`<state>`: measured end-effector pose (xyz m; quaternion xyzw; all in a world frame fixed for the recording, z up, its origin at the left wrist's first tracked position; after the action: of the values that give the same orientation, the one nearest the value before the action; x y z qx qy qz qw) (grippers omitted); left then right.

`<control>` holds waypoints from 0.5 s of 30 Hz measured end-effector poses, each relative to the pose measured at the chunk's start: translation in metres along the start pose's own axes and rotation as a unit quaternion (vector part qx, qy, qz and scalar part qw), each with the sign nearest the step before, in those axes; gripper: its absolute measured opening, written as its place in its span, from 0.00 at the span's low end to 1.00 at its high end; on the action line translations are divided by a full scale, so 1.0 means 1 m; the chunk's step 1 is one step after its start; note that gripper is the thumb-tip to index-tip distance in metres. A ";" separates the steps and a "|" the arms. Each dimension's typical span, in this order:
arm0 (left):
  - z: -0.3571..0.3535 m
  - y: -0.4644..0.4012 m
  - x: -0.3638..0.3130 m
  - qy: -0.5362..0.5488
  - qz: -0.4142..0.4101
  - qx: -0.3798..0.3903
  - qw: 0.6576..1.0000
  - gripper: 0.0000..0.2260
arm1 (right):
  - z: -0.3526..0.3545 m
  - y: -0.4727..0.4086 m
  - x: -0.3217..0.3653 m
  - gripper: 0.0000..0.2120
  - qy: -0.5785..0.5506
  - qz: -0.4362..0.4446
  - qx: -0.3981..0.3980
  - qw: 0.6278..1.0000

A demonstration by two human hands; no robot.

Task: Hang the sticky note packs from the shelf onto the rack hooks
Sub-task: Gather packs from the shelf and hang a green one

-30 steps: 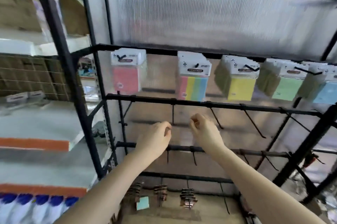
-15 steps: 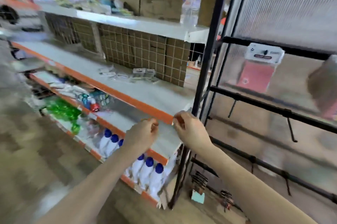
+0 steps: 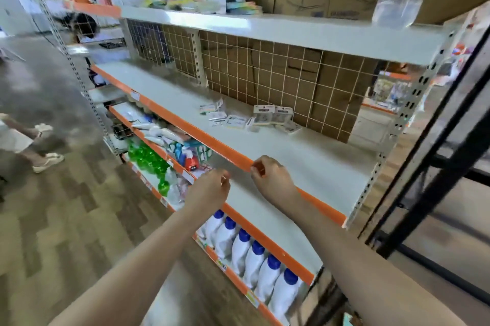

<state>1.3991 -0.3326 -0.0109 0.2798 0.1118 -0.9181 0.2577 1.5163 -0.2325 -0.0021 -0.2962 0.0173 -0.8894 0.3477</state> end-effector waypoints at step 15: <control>0.025 -0.171 0.084 -0.024 0.007 -0.040 0.999 0.14 | -0.104 -0.167 0.007 0.12 0.002 -0.020 0.060 0.998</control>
<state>1.2370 -0.2319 -0.0279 0.2479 0.1408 -0.9175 0.2774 1.3545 -0.1288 -0.0449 -0.2739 -0.0411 -0.8961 0.3468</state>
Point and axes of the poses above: each hand's wrist, its own y-axis away from the middle knuckle, its own z-axis out of the back of the hand, x = y × z, the point moved 9 cm from there along -y, towards the middle knuckle, and after that the axes turned 8 degrees about y, right-handed, at the moved point
